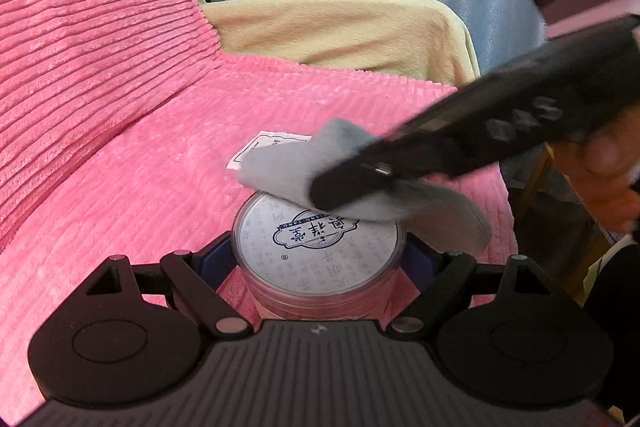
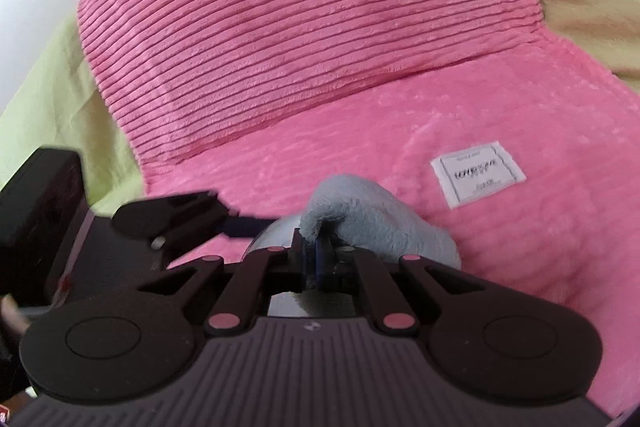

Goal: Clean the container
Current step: 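Hold the jar with the left gripper while the right gripper wipes the white lid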

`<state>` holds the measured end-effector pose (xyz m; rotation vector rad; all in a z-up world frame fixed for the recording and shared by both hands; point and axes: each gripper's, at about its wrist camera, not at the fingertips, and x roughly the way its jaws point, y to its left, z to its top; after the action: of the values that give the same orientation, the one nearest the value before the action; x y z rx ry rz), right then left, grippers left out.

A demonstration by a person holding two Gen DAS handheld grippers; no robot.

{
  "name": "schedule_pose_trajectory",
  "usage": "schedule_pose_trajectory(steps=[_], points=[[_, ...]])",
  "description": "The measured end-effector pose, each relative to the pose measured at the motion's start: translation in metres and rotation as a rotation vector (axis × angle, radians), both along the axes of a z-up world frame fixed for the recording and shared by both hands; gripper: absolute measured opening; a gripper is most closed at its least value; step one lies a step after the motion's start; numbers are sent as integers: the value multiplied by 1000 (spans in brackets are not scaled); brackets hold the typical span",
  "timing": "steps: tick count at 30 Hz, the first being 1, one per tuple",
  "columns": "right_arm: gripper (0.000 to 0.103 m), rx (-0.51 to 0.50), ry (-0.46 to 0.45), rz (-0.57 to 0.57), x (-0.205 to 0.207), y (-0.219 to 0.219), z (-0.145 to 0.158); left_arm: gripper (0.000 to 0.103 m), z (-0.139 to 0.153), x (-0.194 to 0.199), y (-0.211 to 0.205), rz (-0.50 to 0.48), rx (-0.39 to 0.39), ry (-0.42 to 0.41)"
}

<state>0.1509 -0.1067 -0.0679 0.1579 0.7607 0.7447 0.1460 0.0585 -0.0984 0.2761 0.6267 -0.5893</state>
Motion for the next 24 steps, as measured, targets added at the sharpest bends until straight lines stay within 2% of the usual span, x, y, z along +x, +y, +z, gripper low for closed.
schedule_pose_trajectory(steps=[9,24], points=[[2,85,47,57,5,24,-8,86,0,-2,-1,6,9,1],[1,-92,-28,4,-2,29,4,86,2,4,-7,17,11,5]])
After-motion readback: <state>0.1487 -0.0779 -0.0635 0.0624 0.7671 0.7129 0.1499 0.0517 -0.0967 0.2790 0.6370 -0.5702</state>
